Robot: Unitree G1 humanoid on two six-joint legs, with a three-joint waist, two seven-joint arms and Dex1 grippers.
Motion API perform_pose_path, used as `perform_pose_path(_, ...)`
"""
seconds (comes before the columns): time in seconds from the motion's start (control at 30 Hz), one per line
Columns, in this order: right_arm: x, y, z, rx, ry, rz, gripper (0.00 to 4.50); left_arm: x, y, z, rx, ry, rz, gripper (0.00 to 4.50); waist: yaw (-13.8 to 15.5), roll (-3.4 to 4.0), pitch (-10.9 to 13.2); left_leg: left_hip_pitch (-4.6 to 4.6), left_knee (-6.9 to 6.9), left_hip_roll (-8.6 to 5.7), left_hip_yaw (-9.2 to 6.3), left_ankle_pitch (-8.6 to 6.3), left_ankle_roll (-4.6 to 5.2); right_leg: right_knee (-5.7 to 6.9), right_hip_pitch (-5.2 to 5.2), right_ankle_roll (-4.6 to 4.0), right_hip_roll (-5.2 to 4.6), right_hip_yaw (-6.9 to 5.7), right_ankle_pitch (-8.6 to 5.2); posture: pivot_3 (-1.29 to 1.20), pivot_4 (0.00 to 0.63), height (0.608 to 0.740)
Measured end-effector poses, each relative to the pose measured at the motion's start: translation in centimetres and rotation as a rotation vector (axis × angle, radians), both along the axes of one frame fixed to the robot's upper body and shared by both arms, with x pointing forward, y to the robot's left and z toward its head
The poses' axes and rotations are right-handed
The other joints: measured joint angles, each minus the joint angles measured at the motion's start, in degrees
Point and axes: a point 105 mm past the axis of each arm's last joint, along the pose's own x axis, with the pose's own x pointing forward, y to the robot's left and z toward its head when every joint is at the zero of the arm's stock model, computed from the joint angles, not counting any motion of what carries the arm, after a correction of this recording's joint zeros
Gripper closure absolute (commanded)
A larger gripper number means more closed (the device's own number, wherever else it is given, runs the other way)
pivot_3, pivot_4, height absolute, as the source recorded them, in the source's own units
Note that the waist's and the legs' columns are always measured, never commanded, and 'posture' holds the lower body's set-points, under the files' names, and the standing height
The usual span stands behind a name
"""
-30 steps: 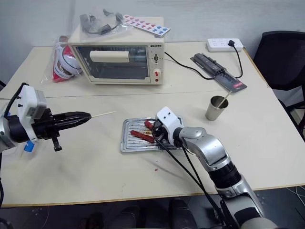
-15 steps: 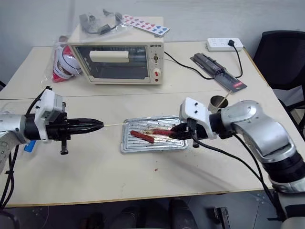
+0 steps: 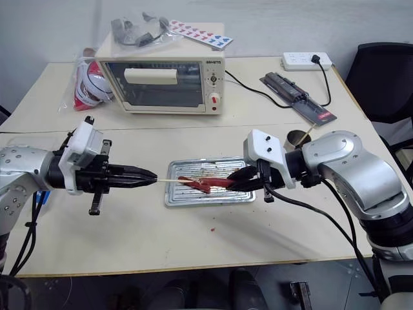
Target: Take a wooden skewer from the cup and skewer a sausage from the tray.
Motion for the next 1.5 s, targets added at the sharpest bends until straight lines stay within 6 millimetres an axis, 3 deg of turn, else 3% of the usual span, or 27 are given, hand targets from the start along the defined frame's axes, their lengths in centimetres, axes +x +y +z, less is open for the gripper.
perform_pose_path(1.3,-0.7,1.7,0.9,0.061,0.055,0.008,3.83,0.5,-2.8,-0.1,-0.052,-0.021,-0.080,4.50,0.1,0.00,0.0,-0.05,0.30,-0.01,-0.02,-0.03,0.01,0.22,0.01,0.00,0.00,-0.01,0.00,0.00,0.150,0.740)
perform_pose_path(1.47,-0.9,1.9,0.9,0.071,0.067,0.016,2.71,0.6,-2.8,-0.5,-0.047,-0.020,-0.072,4.50,0.0,0.00,0.0,-0.06,0.30,-0.01,-0.02,-0.03,0.01,0.22,0.00,0.00,0.00,-0.01,0.00,0.00,0.150,0.740)
perform_pose_path(1.5,-0.7,1.9,1.0,0.073,0.059,0.013,2.71,0.6,-2.5,-0.8,-0.046,-0.014,-0.054,4.50,0.0,0.00,0.0,-0.05,0.29,-0.01,-0.02,-0.03,0.02,0.22,0.00,0.00,0.00,-0.01,0.00,0.00,0.150,0.740)
